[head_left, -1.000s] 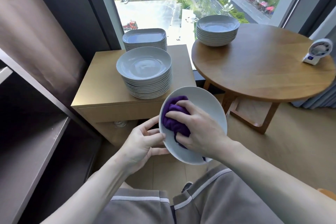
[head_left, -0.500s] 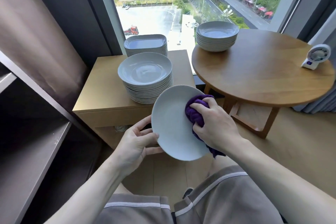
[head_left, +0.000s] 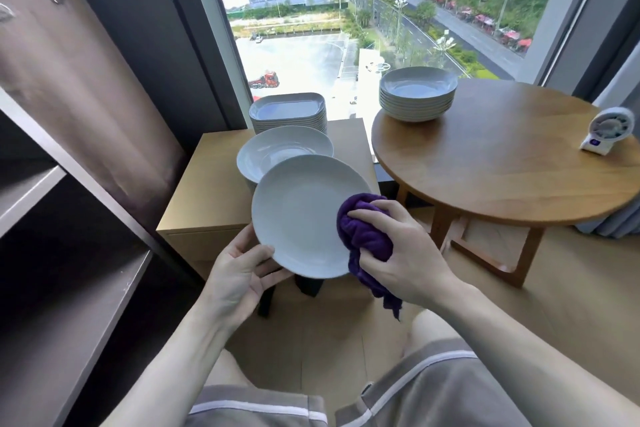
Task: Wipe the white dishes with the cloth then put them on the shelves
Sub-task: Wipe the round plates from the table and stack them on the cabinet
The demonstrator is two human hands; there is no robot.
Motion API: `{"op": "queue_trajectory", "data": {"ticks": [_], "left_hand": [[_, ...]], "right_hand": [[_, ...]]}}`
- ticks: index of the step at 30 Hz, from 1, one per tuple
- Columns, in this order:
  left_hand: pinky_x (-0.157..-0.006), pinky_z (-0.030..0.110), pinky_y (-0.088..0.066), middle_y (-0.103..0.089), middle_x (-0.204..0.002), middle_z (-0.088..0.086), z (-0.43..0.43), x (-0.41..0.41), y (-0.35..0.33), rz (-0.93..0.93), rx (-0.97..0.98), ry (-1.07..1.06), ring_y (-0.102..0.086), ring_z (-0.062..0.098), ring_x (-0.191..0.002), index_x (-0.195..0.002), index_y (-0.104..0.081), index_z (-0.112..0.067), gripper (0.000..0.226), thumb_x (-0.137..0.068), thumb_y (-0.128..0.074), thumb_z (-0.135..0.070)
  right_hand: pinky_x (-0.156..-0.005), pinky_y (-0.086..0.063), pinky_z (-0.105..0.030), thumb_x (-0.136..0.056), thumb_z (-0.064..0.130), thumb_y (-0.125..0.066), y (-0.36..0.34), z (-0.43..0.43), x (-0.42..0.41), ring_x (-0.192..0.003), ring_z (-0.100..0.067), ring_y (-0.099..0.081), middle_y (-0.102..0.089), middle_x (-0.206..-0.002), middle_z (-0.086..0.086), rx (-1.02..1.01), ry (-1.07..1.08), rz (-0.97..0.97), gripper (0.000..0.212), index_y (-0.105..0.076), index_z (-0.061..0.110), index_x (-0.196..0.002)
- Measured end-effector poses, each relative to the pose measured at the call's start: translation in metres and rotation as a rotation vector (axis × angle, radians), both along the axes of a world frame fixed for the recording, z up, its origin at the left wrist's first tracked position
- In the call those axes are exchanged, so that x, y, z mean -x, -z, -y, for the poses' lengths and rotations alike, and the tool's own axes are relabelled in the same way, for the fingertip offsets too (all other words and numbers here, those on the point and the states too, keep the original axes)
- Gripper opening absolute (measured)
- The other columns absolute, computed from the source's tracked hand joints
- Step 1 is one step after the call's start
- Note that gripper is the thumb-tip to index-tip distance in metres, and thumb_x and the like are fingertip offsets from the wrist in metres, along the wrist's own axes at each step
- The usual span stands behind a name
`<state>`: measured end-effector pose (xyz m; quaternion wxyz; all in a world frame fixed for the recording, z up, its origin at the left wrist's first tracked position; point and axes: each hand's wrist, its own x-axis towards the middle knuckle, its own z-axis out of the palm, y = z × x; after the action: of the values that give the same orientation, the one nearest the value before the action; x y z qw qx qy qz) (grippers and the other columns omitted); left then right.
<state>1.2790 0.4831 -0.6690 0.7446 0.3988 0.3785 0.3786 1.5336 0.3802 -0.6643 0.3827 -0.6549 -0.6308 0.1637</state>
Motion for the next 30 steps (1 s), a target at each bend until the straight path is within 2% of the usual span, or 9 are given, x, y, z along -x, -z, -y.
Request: {"op": "queue_trajectory", "data": {"ticks": [2,4,9,13,15,18,24,28,30], "left_hand": [[-0.080,0.048,-0.064,-0.072,-0.129,0.015,-0.006,-0.004,-0.009,0.023,0.006,-0.050,-0.074,0.036,-0.107,-0.140,-0.061,-0.017,0.055,-0.089,-0.064,0.002],[-0.078,0.047,-0.064,-0.073,-0.127,0.016,-0.014,-0.010,-0.019,0.046,0.015,-0.108,-0.075,0.036,-0.105,-0.138,-0.062,-0.015,0.056,-0.086,-0.066,0.003],[-0.077,0.046,-0.065,-0.074,-0.122,0.018,-0.044,-0.025,-0.039,0.099,0.073,-0.255,-0.075,0.036,-0.107,-0.136,-0.063,-0.012,0.050,-0.091,-0.060,0.009],[-0.065,0.042,-0.065,-0.066,-0.126,0.025,-0.071,-0.039,-0.050,0.096,0.108,-0.377,-0.069,0.039,-0.107,-0.131,-0.061,-0.009,0.046,-0.091,-0.056,0.011],[-0.063,0.042,-0.065,-0.065,-0.127,0.026,-0.084,-0.045,-0.053,0.089,0.124,-0.416,-0.068,0.038,-0.107,-0.139,-0.058,-0.008,0.052,-0.091,-0.054,0.012],[-0.061,0.044,-0.065,-0.064,-0.126,0.026,-0.099,-0.053,-0.058,0.047,0.114,-0.450,-0.068,0.037,-0.103,-0.140,-0.056,-0.004,0.052,-0.091,-0.051,0.013],[-0.055,0.045,-0.064,-0.059,-0.126,0.021,-0.120,-0.067,-0.062,-0.023,0.115,-0.503,-0.062,0.033,-0.110,-0.136,-0.055,-0.003,0.049,-0.091,-0.049,0.016],[-0.058,0.049,-0.064,-0.058,-0.126,0.020,-0.126,-0.074,-0.064,-0.041,0.127,-0.506,-0.062,0.032,-0.107,-0.126,-0.056,-0.002,0.042,-0.090,-0.048,0.018],[-0.057,0.049,-0.064,-0.057,-0.127,0.020,-0.128,-0.077,-0.065,-0.045,0.122,-0.504,-0.062,0.033,-0.111,-0.127,-0.056,-0.001,0.045,-0.088,-0.047,0.020]], "right_hand": [[-0.101,-0.035,-0.008,-0.080,0.036,-0.066,-0.003,-0.002,-0.004,-0.125,-0.005,-0.048,-0.046,-0.138,0.017,-0.097,0.077,-0.069,0.055,-0.060,0.035,-0.135],[-0.098,-0.029,0.000,-0.080,0.032,-0.068,-0.005,-0.004,-0.009,-0.122,-0.002,-0.048,-0.048,-0.135,0.016,-0.156,0.157,-0.118,0.053,-0.062,0.035,-0.133],[-0.099,-0.028,0.000,-0.080,0.022,-0.074,-0.005,-0.008,-0.024,-0.122,-0.006,-0.049,-0.051,-0.130,0.015,-0.166,0.221,-0.205,0.053,-0.064,0.036,-0.130],[-0.103,-0.034,-0.013,-0.078,0.027,-0.071,-0.005,-0.008,-0.029,-0.121,-0.007,-0.050,-0.051,-0.131,0.013,-0.154,0.216,-0.235,0.053,-0.063,0.035,-0.130],[-0.101,-0.031,-0.006,-0.076,0.032,-0.068,-0.003,-0.008,-0.031,-0.120,-0.006,-0.049,-0.051,-0.131,0.013,-0.150,0.218,-0.240,0.053,-0.064,0.035,-0.129],[-0.097,-0.025,0.003,-0.075,0.036,-0.066,-0.001,-0.010,-0.033,-0.119,-0.003,-0.048,-0.050,-0.130,0.015,-0.141,0.229,-0.240,0.054,-0.064,0.036,-0.129],[-0.091,-0.026,0.003,-0.075,0.042,-0.063,0.002,-0.011,-0.033,-0.117,0.001,-0.047,-0.049,-0.129,0.021,-0.133,0.223,-0.239,0.055,-0.063,0.039,-0.129],[-0.090,-0.026,0.004,-0.075,0.042,-0.063,0.002,-0.012,-0.034,-0.119,0.001,-0.046,-0.049,-0.132,0.020,-0.130,0.222,-0.241,0.055,-0.063,0.039,-0.130],[-0.090,-0.025,0.004,-0.075,0.041,-0.064,0.003,-0.013,-0.034,-0.120,0.001,-0.046,-0.050,-0.132,0.019,-0.127,0.221,-0.244,0.055,-0.063,0.039,-0.130]]}}
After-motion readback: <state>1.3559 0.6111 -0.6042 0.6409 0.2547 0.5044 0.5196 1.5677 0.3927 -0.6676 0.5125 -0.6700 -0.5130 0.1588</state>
